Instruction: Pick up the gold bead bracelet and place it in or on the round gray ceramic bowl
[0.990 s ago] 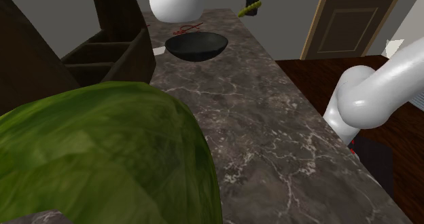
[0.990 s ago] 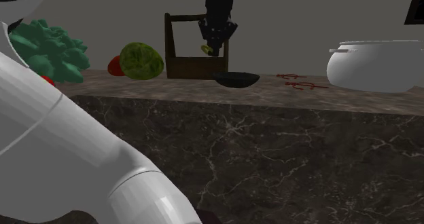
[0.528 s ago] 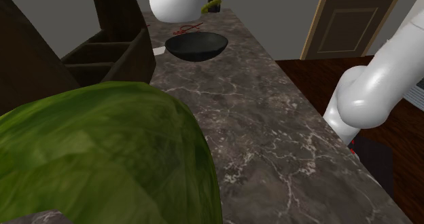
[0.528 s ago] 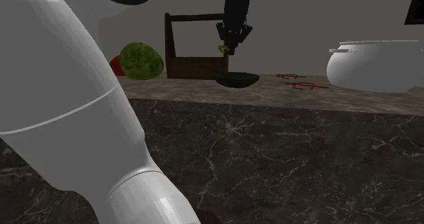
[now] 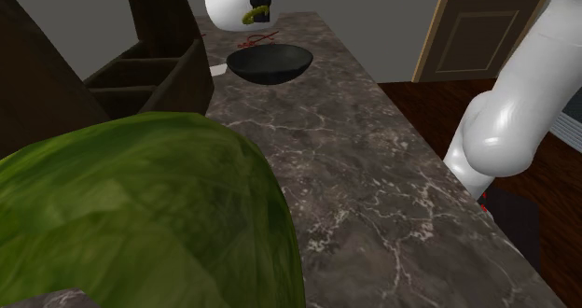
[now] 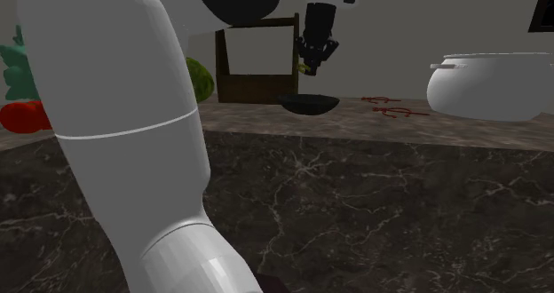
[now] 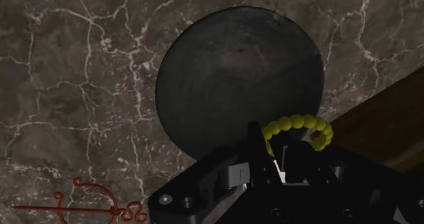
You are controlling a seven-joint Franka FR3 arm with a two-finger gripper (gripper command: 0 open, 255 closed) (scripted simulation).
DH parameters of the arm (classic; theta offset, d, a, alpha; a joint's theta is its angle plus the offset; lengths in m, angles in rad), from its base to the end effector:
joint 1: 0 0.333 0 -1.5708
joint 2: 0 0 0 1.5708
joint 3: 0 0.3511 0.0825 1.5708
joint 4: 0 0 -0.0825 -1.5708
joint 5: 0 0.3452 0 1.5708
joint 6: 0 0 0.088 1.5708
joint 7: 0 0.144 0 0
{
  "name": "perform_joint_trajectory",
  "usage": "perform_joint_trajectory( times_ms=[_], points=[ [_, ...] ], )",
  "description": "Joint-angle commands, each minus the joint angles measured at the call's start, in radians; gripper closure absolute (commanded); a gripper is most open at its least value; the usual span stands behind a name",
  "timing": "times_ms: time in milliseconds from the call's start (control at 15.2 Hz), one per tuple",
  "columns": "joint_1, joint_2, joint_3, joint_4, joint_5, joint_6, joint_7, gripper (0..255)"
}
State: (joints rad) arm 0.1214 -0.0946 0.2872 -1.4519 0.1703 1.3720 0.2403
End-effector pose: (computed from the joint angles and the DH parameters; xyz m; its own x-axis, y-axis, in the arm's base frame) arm 0.4077 0.2159 0.7010 0.9792 0.2018 -0.0208 0.1971 -0.9706 -0.1384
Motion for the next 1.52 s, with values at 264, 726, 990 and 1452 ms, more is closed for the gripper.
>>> perform_joint_trajectory(
  times_ms=[264, 726, 990, 1452],
  points=[
    [-0.002, -0.040, -0.004, -0.126, 0.009, 0.086, -0.020, 255],
    [-0.001, -0.072, -0.005, -0.245, 0.016, 0.172, -0.037, 255],
    [-0.001, -0.072, -0.005, -0.244, 0.016, 0.172, -0.037, 255],
    [-0.001, -0.072, -0.005, -0.244, 0.016, 0.172, -0.037, 0]
  ],
)
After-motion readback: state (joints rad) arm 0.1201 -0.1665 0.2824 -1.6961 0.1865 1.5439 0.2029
